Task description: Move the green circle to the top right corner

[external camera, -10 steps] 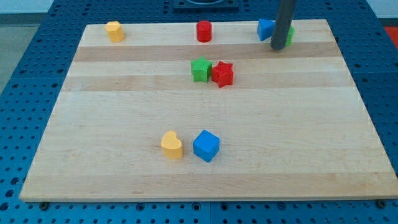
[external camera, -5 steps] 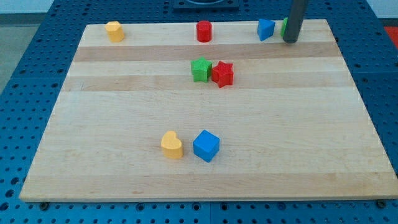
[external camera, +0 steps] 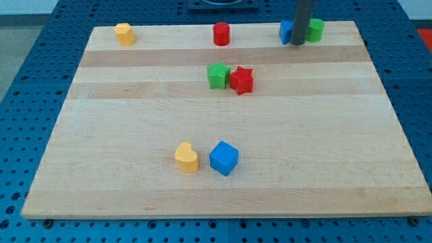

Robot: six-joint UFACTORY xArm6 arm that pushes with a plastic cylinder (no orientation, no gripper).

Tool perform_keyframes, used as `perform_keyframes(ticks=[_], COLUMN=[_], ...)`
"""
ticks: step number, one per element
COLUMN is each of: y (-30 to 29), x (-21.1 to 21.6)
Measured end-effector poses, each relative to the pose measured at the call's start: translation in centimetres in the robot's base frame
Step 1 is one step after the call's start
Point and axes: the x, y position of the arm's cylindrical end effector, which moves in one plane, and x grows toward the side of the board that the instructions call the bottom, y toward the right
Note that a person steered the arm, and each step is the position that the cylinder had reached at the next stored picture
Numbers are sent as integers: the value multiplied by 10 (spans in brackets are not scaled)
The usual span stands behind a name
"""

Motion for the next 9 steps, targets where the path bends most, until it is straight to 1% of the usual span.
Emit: perform_keyframes(ticks=[1,2,3,4,5,6,7,9], y=[-4,15,60,102,124,123,109,74], x=[14,41,35,12,-14,-53,-63,-62])
